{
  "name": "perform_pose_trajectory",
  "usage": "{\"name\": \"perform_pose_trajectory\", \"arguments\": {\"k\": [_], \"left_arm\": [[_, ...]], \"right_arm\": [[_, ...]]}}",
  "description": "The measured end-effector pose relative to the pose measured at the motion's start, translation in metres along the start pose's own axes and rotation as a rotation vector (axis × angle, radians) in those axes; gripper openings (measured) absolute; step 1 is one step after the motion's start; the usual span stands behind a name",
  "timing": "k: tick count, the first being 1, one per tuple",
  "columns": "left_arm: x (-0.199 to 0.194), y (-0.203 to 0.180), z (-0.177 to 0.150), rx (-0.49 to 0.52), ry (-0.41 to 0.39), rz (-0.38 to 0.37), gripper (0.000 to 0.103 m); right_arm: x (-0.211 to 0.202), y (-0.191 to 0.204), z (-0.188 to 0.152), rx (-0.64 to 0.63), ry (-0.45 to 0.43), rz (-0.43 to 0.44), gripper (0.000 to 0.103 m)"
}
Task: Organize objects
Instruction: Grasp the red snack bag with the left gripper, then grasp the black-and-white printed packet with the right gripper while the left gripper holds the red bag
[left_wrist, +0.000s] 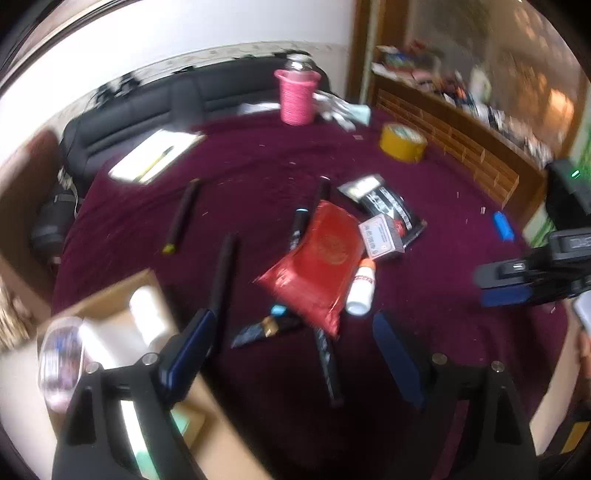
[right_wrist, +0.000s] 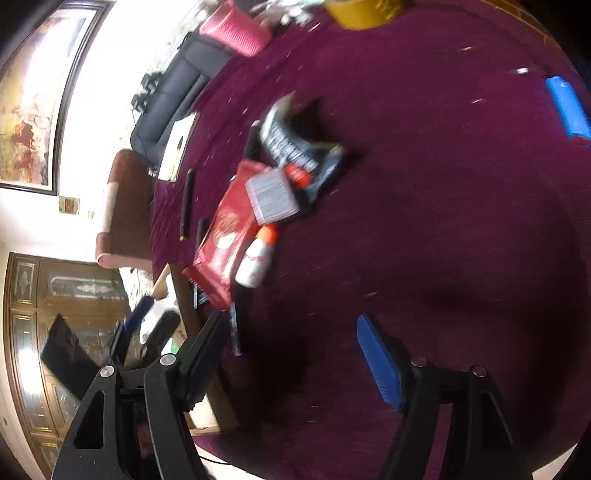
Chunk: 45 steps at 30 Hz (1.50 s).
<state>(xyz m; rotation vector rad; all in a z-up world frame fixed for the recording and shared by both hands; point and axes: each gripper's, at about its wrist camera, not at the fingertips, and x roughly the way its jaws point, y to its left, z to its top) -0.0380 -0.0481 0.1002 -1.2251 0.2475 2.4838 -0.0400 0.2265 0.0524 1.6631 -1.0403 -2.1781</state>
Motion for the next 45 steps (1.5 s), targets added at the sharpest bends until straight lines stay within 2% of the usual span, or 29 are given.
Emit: {"name": "perform_pose_trajectory", "arguments": {"k": [3,7,12,16,18,19,20,24,27,30,33,38,40,41,42,44,45], "left_arm": [[0.023,-0.014,0.016,0.080,0.023,0.046,0.086],[0.061,-0.023,0.033,0.169,0.101,0.078,0.086],[0.098,-0.038,0.041,0.281,0.196,0.127,0.086],[0.120,-0.046,0.042,0.322,0.224,0.172,0.090],[0.127,-0.046,0.043,0.300,0.217,0.165,0.089],[0.129,-0.045,0.044,0.288,0.218,0.152,0.079],[0.133,-0.043,0.042,0.256,0.226,0.115,0.065],[0.125,-0.037,0.034,0.155,0.186,0.129,0.059],[0.112,-0.028,0.025,0.032,0.183,0.105,0.055],[0.096,-0.023,0.014,-0.031,0.169,0.086,0.054],[0.079,-0.020,-0.001,-0.081,0.155,0.071,0.053],[0.052,-0.017,-0.020,-0.159,0.119,0.056,0.054],[0.042,-0.015,-0.027,-0.188,0.109,0.055,0.054],[0.039,-0.015,-0.029,-0.195,0.104,0.053,0.054],[0.035,-0.014,-0.032,-0.206,0.097,0.057,0.054],[0.032,-0.013,-0.035,-0.221,0.094,0.063,0.054],[0.031,-0.012,-0.037,-0.229,0.094,0.065,0.054]], "right_arm": [[-0.013,-0.022,0.002,0.017,-0.002,-0.011,0.078],[-0.030,-0.046,0.009,0.037,-0.012,-0.022,0.078],[-0.044,-0.066,0.018,0.053,-0.018,-0.027,0.079],[-0.047,-0.072,0.025,0.037,-0.010,-0.038,0.079],[-0.045,-0.069,0.028,0.020,-0.005,-0.050,0.079],[-0.044,-0.067,0.031,0.005,0.000,-0.058,0.079],[-0.042,-0.063,0.034,-0.015,0.004,-0.066,0.079],[-0.032,-0.036,0.050,-0.114,0.015,-0.101,0.080],[-0.021,-0.004,0.067,-0.216,0.015,-0.130,0.083],[-0.003,0.026,0.086,-0.304,0.014,-0.184,0.085],[0.025,0.049,0.107,-0.369,0.024,-0.234,0.087],[0.084,0.064,0.132,-0.421,0.094,-0.342,0.087],[0.097,0.067,0.134,-0.437,0.080,-0.347,0.085],[0.104,0.067,0.135,-0.454,0.075,-0.377,0.076],[0.113,0.066,0.135,-0.469,0.087,-0.404,0.056],[0.121,0.061,0.136,-0.457,0.103,-0.411,0.041],[0.121,0.058,0.136,-0.447,0.099,-0.408,0.040]]}}
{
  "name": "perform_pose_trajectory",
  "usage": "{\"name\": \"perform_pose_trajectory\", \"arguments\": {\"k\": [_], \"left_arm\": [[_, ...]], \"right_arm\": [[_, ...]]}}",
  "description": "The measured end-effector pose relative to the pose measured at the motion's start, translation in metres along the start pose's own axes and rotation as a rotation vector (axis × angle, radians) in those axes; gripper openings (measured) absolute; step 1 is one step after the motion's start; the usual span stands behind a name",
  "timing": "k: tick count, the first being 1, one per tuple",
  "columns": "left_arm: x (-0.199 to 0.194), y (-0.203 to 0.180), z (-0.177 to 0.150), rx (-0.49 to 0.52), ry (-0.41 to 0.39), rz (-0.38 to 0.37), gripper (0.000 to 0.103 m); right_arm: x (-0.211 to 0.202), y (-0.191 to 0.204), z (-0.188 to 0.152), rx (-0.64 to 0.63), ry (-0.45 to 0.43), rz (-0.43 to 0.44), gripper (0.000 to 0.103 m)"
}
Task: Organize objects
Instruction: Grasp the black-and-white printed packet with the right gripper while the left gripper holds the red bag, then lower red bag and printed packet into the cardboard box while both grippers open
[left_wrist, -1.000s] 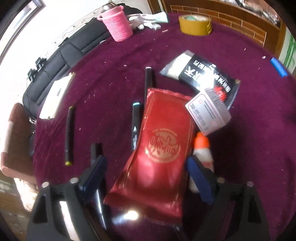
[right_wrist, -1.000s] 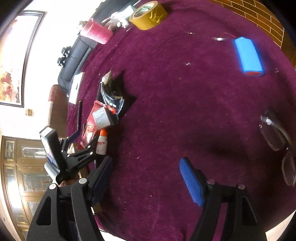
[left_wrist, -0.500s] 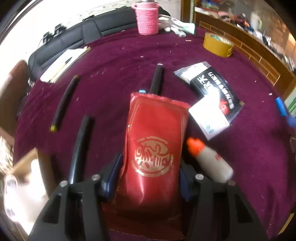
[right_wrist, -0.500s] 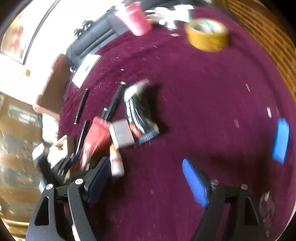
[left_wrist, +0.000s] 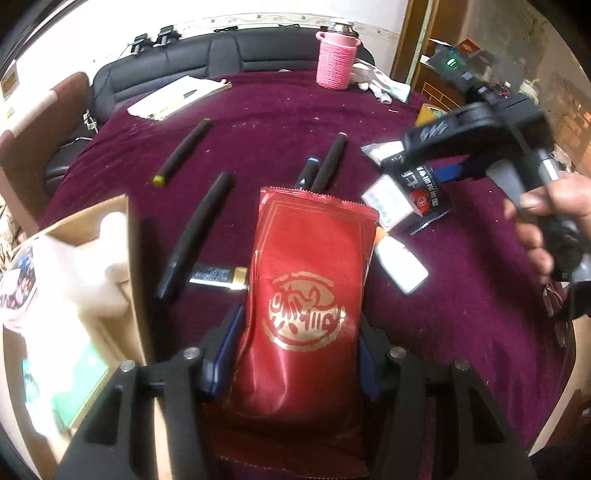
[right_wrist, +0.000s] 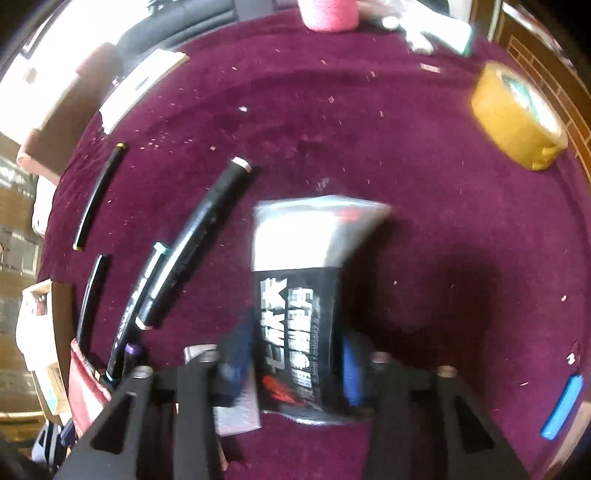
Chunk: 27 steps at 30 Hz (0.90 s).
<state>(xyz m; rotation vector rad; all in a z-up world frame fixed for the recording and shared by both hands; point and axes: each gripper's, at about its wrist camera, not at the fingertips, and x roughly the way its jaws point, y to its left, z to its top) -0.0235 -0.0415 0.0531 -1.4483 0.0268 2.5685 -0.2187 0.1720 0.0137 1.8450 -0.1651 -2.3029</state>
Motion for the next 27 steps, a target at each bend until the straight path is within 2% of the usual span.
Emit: {"name": "perform_pose_trajectory", "arguments": {"k": [4,10,14,19,22,27], "left_arm": [[0.001,0.005,-0.003,-0.016,0.004,0.008,0.053],[-0.003,0.004,0.002,-0.025,-0.023,-0.005,0.053],[-0.011,0.001,0.002,-0.021,-0.050,-0.022,0.053],[-0.030,0.006,0.000,-0.043,-0.087,-0.041,0.053],[-0.051,0.018,-0.004,-0.064,-0.124,-0.038,0.053],[-0.091,0.050,-0.021,-0.123,-0.182,-0.003,0.054]], "right_arm": [[-0.016,-0.013,-0.009,0.020,-0.040,0.045,0.036],[-0.069,-0.037,-0.038,0.064,-0.146,0.087,0.036],[-0.098,-0.041,-0.062,0.083,-0.176,0.167,0.036],[-0.112,0.000,-0.085,0.039,-0.173,0.255,0.036],[-0.112,0.029,-0.103,-0.001,-0.133,0.322,0.036],[-0.101,0.101,-0.124,-0.123,-0.051,0.407,0.037]]}}
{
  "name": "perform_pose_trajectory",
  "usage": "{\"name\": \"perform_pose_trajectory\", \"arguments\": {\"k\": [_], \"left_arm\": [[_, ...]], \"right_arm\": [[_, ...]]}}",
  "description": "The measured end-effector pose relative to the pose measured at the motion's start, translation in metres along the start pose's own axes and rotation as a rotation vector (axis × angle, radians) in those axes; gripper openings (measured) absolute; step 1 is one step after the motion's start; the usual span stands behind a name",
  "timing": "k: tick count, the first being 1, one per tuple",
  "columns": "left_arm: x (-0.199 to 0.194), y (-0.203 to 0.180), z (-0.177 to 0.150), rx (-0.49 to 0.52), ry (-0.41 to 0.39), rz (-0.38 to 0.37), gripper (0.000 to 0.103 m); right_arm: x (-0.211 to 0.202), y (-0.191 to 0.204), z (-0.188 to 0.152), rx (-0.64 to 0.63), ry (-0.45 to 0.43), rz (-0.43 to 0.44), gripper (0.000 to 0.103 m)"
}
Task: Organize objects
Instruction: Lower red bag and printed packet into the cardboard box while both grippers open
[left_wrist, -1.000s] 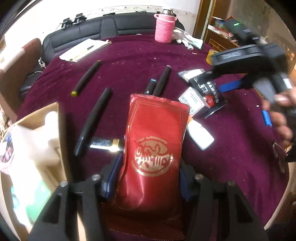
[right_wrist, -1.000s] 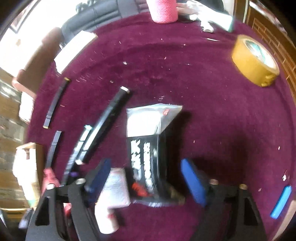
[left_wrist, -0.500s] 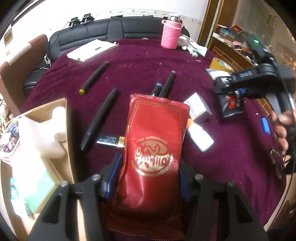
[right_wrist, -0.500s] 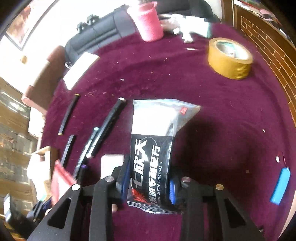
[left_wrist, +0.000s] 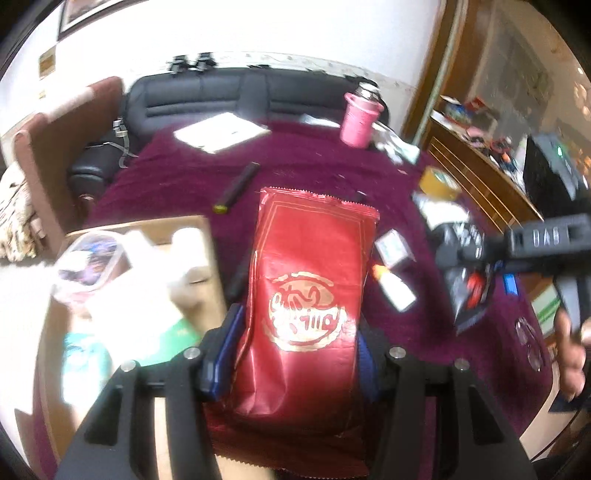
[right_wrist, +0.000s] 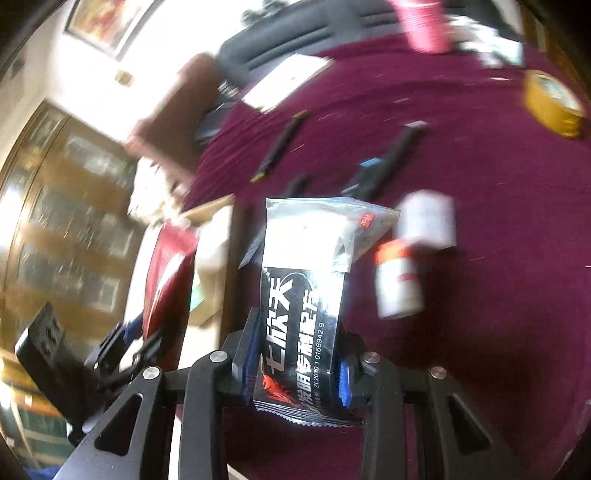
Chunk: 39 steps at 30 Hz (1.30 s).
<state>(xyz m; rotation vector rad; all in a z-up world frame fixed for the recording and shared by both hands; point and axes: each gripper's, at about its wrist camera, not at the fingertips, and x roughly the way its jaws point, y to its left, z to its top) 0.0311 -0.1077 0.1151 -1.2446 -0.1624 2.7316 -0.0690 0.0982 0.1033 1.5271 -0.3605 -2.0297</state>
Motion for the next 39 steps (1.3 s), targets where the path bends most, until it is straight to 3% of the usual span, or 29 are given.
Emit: {"name": "perform_pose_trajectory", "arguments": {"k": [5,9,19,28,39], "left_arm": [[-0.036,0.048,-0.017,-0.067,-0.025,0.082,0.054],[-0.050,0.087,-0.037,-0.125,-0.001,0.148,0.054],[-0.054,0.147,-0.071,-0.223,0.050,0.210,0.054],[-0.047,0.167,-0.081,-0.251,0.081,0.216,0.054],[-0.030,0.173,-0.080,-0.239,0.092,0.206,0.054]], "right_arm": [[0.040,0.062,-0.012,-0.109,0.100,0.069,0.037],[0.072,0.101,-0.021,-0.174,0.153,0.096,0.037],[0.139,0.169,-0.050,-0.287,0.262,0.096,0.038],[0.188,0.165,-0.054,-0.214,0.363,0.092,0.038],[0.202,0.157,-0.048,-0.170,0.339,0.045,0.041]]}}
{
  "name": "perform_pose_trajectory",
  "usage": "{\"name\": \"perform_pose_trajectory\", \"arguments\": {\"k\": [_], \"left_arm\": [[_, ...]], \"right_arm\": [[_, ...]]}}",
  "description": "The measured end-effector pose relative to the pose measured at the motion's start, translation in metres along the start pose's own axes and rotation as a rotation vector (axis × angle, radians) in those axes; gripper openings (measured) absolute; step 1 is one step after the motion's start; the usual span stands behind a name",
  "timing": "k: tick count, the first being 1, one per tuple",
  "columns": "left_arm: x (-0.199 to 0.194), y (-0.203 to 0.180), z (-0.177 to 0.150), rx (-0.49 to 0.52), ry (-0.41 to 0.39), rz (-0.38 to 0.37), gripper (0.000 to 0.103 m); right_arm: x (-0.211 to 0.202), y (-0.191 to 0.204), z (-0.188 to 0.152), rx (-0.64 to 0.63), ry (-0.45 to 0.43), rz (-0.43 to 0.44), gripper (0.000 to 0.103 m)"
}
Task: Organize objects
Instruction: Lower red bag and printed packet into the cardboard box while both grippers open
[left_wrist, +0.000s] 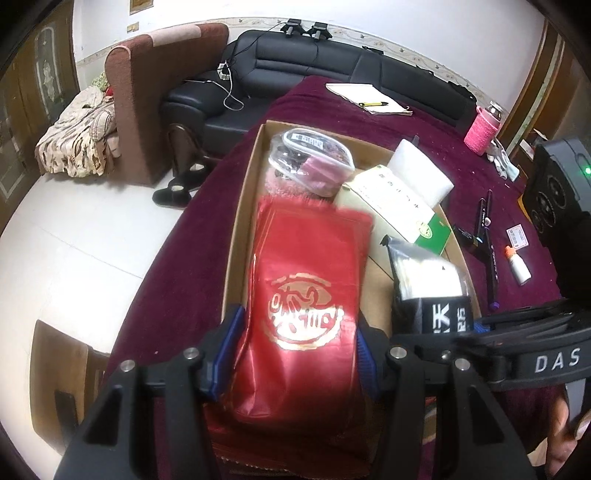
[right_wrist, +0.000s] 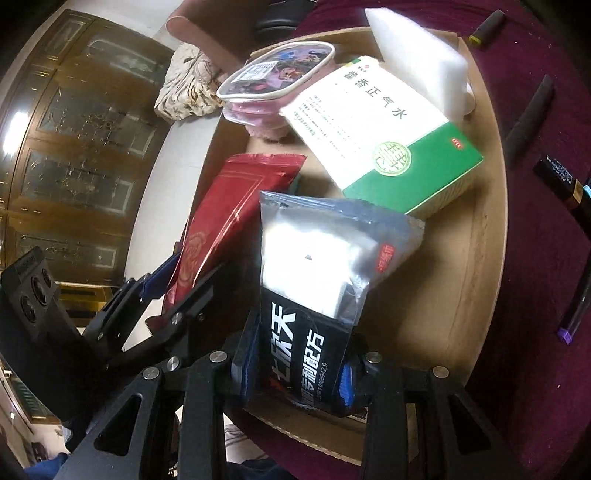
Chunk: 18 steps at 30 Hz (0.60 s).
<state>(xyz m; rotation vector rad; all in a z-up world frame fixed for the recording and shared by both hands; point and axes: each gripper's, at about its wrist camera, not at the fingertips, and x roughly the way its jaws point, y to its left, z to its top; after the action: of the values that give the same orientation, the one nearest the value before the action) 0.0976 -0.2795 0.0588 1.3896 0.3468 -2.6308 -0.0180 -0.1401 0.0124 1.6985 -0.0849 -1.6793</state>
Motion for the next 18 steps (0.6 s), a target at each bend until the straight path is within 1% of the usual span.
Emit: {"name": "perform_pose_trajectory", "arguments": {"k": [1,2,3,5,8,11,14,18], "left_arm": [[0.001,-0.001,-0.001,0.004,0.000,0.002,0.054],[0.002,-0.001,-0.001,0.004,0.001,-0.002,0.054],[0.002,-0.001,-0.001,0.005,0.000,-0.005,0.054],[0.002,-0.001,-0.001,0.010,-0.003,-0.007,0.054],[-0.001,0.000,0.001,0.018,-0.011,-0.017,0.055],[-0.009,0.001,0.003,0.020,-0.038,-0.032,0.055],[-0.016,0.000,0.006,0.039,-0.059,-0.023,0.055],[-0.022,0.006,0.009,0.029,-0.080,-0.013,0.055]], "right_arm": [[0.000,0.002,-0.001,-0.008,0.011,0.005,0.042],[0.000,0.004,-0.002,-0.015,0.017,0.001,0.045],[-0.001,0.006,-0.002,-0.022,0.019,-0.007,0.052],[-0.003,0.010,-0.002,-0.047,0.023,-0.036,0.056],[-0.012,0.014,-0.002,-0.068,0.003,-0.049,0.064],[-0.019,0.013,-0.005,-0.059,-0.027,-0.040,0.064],[-0.024,0.010,-0.006,-0.041,-0.048,-0.044,0.064],[-0.031,0.011,-0.006,-0.029,-0.075,-0.057,0.062]]}}
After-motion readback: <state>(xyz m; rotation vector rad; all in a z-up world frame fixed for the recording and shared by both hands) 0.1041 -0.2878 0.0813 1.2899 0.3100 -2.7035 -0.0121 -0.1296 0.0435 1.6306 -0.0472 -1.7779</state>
